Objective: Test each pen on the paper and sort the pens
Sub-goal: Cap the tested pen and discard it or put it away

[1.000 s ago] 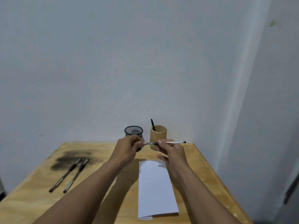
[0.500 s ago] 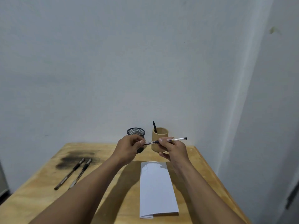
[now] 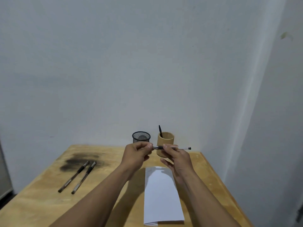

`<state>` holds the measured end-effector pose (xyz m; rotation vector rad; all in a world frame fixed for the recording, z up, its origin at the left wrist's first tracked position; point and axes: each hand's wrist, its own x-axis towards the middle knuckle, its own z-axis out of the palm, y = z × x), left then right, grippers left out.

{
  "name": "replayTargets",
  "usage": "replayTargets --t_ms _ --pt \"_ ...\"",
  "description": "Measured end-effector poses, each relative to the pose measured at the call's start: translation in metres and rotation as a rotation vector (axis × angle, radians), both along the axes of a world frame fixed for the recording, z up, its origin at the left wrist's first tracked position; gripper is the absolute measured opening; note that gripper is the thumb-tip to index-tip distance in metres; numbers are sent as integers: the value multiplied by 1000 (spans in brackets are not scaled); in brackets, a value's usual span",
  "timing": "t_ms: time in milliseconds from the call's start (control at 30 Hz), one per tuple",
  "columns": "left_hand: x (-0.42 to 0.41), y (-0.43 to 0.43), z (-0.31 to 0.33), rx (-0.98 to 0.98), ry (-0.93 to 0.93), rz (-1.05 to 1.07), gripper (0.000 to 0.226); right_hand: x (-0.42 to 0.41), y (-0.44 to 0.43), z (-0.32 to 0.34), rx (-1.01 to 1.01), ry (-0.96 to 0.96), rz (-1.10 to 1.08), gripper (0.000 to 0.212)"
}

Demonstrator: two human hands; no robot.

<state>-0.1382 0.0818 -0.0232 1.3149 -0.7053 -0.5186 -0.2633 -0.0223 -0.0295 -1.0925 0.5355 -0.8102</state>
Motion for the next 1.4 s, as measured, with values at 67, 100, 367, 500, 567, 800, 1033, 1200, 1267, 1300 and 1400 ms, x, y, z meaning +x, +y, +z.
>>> replayTargets --t_ms 67,100,367,500,567,800,1033,1200,1267,1300,1400 --pt "0 -3 1 -11 8 3 15 0 0 1 16 -24 -6 17" --pt "-1 -4 2 -7 -8 4 15 0 0 2 24 -38 -7 17" --pt "-7 -9 -3 -69 84 23 9 3 4 3 46 -97 -24 12" --pt "-9 -7 -1 -74 72 28 13 2 5 3 13 -63 -28 15" --pt "-7 -4 3 -32 -11 27 13 -2 4 5 -27 -10 -10 19" --pt "-3 -1 5 1 -44 69 12 -28 -10 18 -180 131 -38 5" --pt "-9 -14 -2 22 -94 75 8 -52 -27 47 -583 338 -42 2" --pt "-14 -22 -2 15 -126 86 8 -59 -39 46 -710 424 -94 5" --pt "-16 -24 -2 11 -143 92 9 -60 -41 42 -774 509 -116 4" --pt "-17 -25 -1 8 -155 96 9 -60 -41 41 -834 573 -122 5" --pt "-22 -27 -1 28 -192 106 7 -59 -39 40 -1040 738 -137 11"
